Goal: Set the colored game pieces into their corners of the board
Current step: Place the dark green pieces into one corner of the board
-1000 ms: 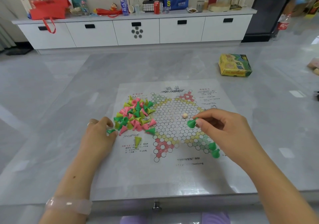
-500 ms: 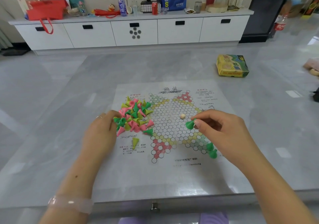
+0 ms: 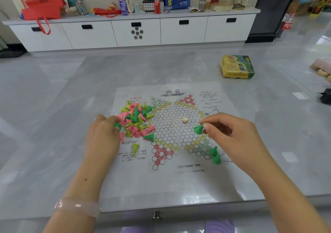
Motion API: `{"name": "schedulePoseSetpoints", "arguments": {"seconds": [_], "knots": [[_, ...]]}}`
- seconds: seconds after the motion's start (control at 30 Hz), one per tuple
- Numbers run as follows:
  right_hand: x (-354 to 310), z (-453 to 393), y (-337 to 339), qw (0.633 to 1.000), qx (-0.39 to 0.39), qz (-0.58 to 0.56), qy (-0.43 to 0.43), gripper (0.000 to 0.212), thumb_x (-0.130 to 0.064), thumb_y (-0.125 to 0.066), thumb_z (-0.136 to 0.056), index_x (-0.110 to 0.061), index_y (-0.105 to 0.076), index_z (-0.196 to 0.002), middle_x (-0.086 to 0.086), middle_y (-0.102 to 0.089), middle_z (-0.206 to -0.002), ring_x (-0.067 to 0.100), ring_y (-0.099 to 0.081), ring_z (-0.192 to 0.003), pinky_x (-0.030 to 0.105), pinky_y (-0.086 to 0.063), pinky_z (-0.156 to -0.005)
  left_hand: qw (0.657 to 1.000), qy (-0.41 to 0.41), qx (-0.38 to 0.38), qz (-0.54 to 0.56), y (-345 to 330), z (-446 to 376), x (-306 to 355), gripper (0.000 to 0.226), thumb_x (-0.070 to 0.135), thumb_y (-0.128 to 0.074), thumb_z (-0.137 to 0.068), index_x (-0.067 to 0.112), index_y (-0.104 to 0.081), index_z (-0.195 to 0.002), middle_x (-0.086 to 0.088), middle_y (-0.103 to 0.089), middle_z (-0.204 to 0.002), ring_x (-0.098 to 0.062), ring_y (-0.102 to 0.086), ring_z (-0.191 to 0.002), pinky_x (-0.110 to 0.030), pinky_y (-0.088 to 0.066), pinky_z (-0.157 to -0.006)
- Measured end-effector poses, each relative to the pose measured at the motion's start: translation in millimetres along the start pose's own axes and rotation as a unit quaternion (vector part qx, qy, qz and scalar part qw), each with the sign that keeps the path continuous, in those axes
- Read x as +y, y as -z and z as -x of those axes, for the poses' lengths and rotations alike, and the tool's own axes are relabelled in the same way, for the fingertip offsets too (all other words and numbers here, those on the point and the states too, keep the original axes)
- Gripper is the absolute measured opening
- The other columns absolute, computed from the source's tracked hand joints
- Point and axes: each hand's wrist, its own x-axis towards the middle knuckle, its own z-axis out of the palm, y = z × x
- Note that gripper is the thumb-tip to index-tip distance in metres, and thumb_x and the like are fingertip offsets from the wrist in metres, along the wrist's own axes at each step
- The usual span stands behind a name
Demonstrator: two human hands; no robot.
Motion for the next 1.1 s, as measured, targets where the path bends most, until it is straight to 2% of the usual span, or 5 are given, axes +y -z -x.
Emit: {"name": "schedulePoseSetpoints", "arguments": {"seconds": [0.17,0.63,0.9,0.97,1.1], "knots": [[0.3,-0.1,1.5,1.000,0.006,-0.001,0.008,0.026,-0.015,-0.062,-0.083,-0.038,-0.066,-0.072,-0.009,-0.070,-0.077,0.010,-0.064,-0.072,0.028,-0.056,-0.064,0.998,0.039,-0.024,-0.035,2.1,0.2,-7.4,0.034,0.002,-0.043,-0.090,0.007,-0.060,-0.119,-0.023,-0.048,-0.109,-0.040,-0.048,-0.105,-0.037,-0.036,-0.074],[-5.2,0.9,-1.3,1.000,-0.001,-0.001,-0.008,0.027,-0.015,-0.061,-0.084,-0.040,-0.064,-0.073,-0.017,-0.069,-0.077,0.020,-0.062,-0.070,0.044,-0.055,-0.061,0.998,0.053,-0.024,0.000,1.3,2.0,-0.9,0.020,0.025,-0.056,-0.088,0.007,-0.060,-0.096,-0.008,-0.043,-0.091,-0.027,-0.044,-0.083,-0.032,-0.033,-0.068],[5.4,-5.8,6.6,0.999,0.028,0.020,-0.013,0.018,-0.012,-0.064,-0.082,-0.029,-0.069,-0.079,-0.011,-0.070,-0.075,0.001,-0.063,-0.070,0.011,-0.050,-0.066,0.994,-0.002,0.026,0.110,15.6,5.9,9.0,0.016,0.019,-0.063,-0.084,0.006,-0.053,-0.085,-0.012,-0.056,-0.096,-0.011,-0.054,-0.056,-0.018,-0.032,-0.056],[8.7,-7.9,9.2,0.999,0.041,0.019,-0.028,0.016,-0.011,-0.065,-0.081,-0.027,-0.070,-0.079,-0.011,-0.070,-0.074,-0.003,-0.062,-0.069,0.006,-0.047,-0.064,0.991,-0.009,0.021,0.129,19.2,10.1,14.9,0.016,0.017,-0.064,-0.084,0.008,-0.051,-0.080,-0.008,-0.052,-0.092,0.014,-0.056,-0.057,-0.005,-0.038,-0.055],[14.6,-9.3,11.7,0.997,0.024,0.032,-0.062,0.016,-0.009,-0.065,-0.081,-0.024,-0.068,-0.078,-0.010,-0.067,-0.072,-0.009,-0.057,-0.061,0.003,-0.042,-0.057,0.991,0.013,0.008,0.131,18.1,12.4,18.7,0.019,0.011,-0.062,-0.084,0.012,-0.050,-0.069,0.004,-0.048,-0.072,-0.013,-0.058,-0.051,-0.016,-0.035,-0.040]]}}
